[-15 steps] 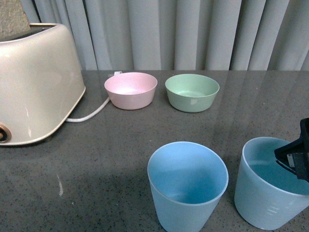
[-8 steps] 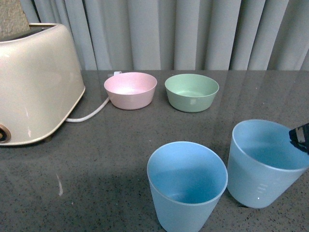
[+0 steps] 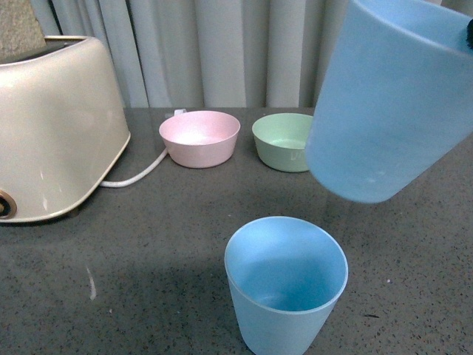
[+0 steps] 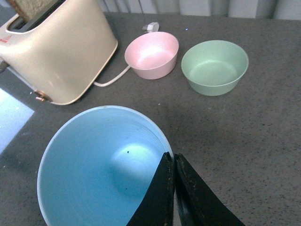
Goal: Stack blue cups with both arms
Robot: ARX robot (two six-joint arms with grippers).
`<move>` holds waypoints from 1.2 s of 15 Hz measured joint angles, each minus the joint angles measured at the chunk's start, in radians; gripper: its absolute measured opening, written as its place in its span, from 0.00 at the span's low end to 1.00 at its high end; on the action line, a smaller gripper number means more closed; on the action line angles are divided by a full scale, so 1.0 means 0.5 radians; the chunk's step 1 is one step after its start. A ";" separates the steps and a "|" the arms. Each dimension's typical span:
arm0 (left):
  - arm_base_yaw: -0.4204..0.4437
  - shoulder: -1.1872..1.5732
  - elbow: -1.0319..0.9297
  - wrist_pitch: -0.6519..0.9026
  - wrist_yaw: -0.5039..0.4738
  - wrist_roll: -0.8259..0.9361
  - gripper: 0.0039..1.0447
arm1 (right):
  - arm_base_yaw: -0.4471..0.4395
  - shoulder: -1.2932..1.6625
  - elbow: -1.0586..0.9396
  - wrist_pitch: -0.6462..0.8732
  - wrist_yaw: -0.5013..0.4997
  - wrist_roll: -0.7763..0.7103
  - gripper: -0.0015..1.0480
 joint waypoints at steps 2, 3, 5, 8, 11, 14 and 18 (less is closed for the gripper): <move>0.000 0.000 0.000 0.000 0.000 -0.001 0.94 | 0.154 0.018 -0.024 0.025 -0.018 0.021 0.02; 0.000 0.000 0.000 0.000 -0.001 -0.001 0.94 | 0.192 0.050 -0.043 0.036 -0.008 0.036 0.02; 0.000 0.000 0.000 -0.001 0.000 -0.001 0.94 | 0.159 0.072 -0.086 0.038 -0.045 0.009 0.02; 0.000 0.000 0.000 -0.001 0.000 0.000 0.94 | 0.130 0.151 -0.132 0.081 -0.072 -0.026 0.02; 0.000 0.000 0.000 0.000 -0.001 0.000 0.94 | 0.232 0.161 -0.166 0.096 -0.035 -0.022 0.02; 0.000 0.000 0.000 0.000 0.000 -0.001 0.94 | 0.242 0.162 -0.169 0.085 -0.019 -0.022 0.02; 0.000 0.000 0.000 0.000 -0.001 -0.001 0.94 | 0.256 0.162 -0.169 0.118 -0.018 0.014 0.33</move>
